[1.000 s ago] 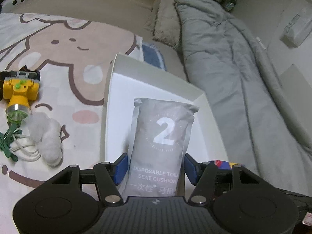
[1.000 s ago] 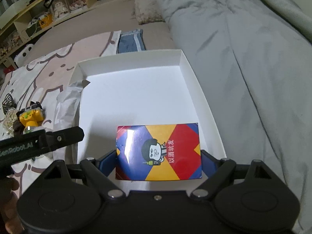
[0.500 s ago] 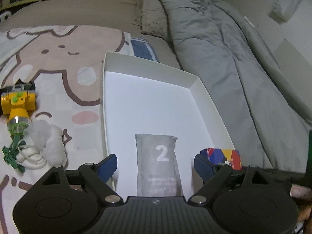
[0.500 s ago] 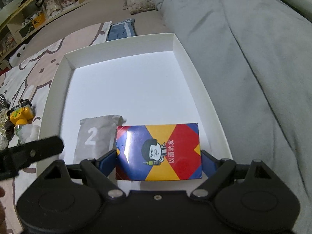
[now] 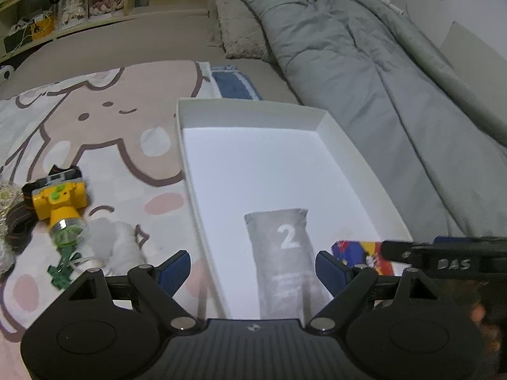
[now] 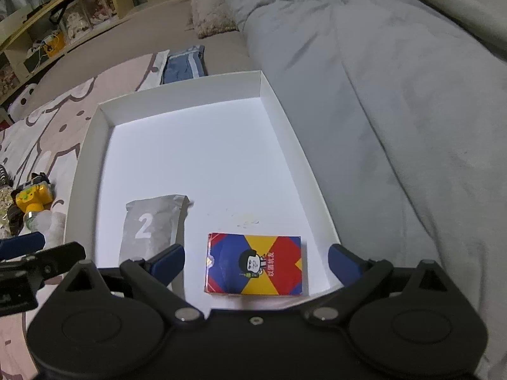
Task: Organize objects
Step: 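Withdraw both tools from the tray back toward the remaining items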
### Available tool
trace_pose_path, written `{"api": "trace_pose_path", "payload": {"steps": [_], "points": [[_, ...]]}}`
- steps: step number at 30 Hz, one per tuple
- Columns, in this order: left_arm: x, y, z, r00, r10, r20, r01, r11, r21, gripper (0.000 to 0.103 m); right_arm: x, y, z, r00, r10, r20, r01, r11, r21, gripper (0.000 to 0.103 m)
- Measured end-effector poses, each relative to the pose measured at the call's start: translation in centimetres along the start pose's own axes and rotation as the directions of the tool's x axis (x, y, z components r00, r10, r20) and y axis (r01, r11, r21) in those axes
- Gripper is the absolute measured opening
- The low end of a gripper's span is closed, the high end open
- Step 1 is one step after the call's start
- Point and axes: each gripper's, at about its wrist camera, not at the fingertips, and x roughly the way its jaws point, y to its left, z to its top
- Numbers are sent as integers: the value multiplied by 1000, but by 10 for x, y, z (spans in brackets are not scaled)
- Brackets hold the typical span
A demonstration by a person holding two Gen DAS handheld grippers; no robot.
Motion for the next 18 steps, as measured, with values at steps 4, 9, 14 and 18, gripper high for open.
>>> {"api": "trace_pose_path", "payload": {"steps": [4,9,14,18], "points": [[-5,7,-2,1000,21,-16,-21,1000,-8,87,-15,3,-2,999,5,31,-5,1000,-5,98],[-18,12,-3,999,42,-9,-42,999,-1,90,-38,9,-7,997,23,68,-23,1000,2,99],[-32,16,-5,999,48,0,-48,999,8,96,-54,20,-12,995,24,99,-23,1000,-7,101],[-42,17,-8,999,51,10,-51,998,26,99,-64,28,-18,993,25,118,-24,1000,-10,103]]}}
